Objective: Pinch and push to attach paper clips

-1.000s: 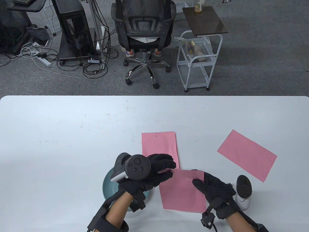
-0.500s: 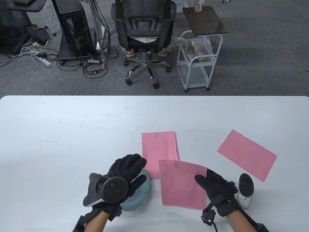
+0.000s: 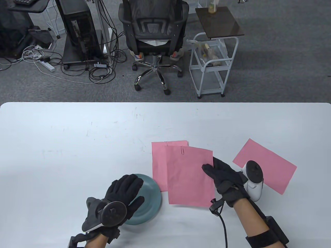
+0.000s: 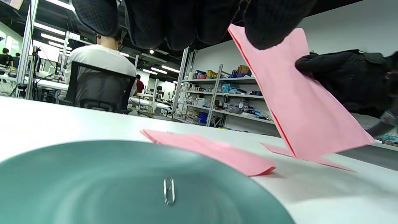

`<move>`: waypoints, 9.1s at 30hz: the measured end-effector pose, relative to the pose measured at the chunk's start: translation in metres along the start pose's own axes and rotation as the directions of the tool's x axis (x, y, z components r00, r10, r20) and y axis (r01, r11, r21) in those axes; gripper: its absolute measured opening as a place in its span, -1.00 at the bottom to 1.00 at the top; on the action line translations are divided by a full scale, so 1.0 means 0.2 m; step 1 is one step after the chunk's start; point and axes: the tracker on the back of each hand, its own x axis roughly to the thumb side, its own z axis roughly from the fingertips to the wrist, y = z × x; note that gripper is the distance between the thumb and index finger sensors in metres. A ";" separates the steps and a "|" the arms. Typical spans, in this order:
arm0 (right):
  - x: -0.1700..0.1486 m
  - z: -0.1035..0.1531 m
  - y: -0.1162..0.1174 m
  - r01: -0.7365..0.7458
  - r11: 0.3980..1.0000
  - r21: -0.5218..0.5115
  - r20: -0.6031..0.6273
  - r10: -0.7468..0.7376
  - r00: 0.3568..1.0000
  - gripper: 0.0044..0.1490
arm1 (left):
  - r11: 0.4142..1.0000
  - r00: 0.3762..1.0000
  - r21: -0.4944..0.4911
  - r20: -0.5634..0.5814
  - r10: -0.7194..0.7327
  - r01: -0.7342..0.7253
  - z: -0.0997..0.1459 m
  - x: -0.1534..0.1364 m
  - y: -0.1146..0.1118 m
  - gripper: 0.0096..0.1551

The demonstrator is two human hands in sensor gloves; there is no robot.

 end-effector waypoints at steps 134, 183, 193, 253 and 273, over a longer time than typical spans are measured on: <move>0.03 0.26 -0.63 -0.750 0.529 -0.397 -0.372 0.654 0.658 -0.31 | 0.967 0.969 -0.127 -0.080 -0.233 0.222 -0.03 -0.02 -0.06 -0.27; -0.13 0.29 0.15 -0.089 0.943 0.321 0.176 0.033 0.984 -0.28 | 0.724 0.731 0.108 0.036 0.682 -0.681 -0.06 0.05 -0.17 -0.60; -0.13 0.28 0.12 -0.246 0.922 0.299 0.232 0.180 0.956 -0.44 | 0.766 0.766 0.027 0.051 0.641 -0.642 -0.09 0.08 -0.22 -0.55; -0.14 0.28 0.11 -0.230 0.955 0.185 0.232 0.185 0.955 -0.48 | 0.821 0.856 -0.243 0.141 -0.497 0.517 -0.15 0.04 -0.39 -0.49; -0.14 0.28 0.10 -0.239 0.953 0.185 0.234 0.193 0.953 -0.48 | 0.819 0.860 -0.272 0.079 -0.504 0.505 -0.16 0.04 -0.37 -0.61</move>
